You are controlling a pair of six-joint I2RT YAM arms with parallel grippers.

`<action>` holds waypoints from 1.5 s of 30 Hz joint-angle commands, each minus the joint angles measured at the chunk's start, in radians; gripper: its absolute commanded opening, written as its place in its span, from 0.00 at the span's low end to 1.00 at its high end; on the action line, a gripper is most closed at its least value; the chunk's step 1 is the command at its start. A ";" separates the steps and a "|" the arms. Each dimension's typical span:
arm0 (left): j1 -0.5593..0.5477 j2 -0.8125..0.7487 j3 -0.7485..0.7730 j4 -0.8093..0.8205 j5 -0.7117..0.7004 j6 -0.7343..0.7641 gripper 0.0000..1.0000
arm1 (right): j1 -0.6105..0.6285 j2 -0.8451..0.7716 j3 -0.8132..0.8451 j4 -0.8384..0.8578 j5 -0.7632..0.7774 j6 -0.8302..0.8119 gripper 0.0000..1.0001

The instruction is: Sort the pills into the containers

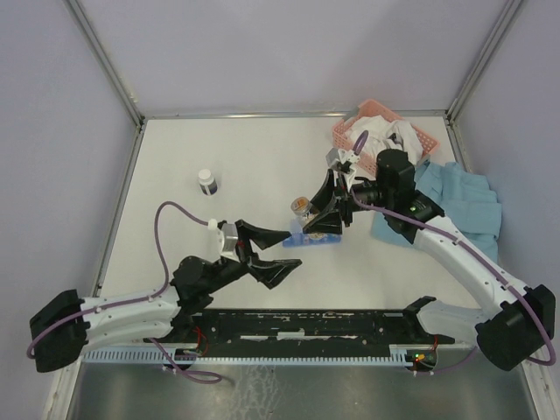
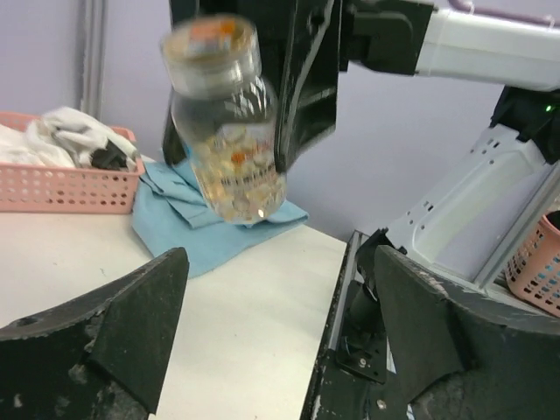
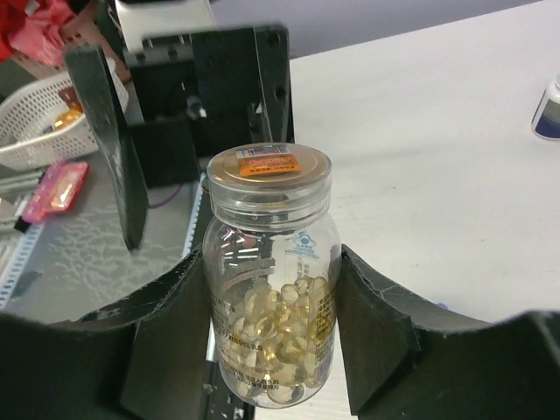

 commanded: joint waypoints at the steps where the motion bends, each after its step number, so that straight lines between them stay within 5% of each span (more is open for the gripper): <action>1: 0.000 -0.191 0.055 -0.194 -0.115 0.087 0.96 | 0.005 0.021 0.082 -0.272 -0.033 -0.326 0.24; 11: 0.005 -0.096 0.296 -0.345 -0.244 -0.105 1.00 | 0.016 0.043 0.100 -0.360 -0.018 -0.432 0.24; 20: 0.005 0.048 0.470 -0.641 -0.443 -0.280 0.88 | 0.016 0.039 0.106 -0.382 0.002 -0.456 0.24; 26: 0.002 0.095 0.510 -0.681 -0.393 -0.311 0.76 | 0.016 0.047 0.111 -0.388 0.010 -0.458 0.24; 45: -0.005 0.129 0.510 -0.682 -0.325 -0.373 0.66 | 0.016 0.063 0.121 -0.399 0.075 -0.451 0.24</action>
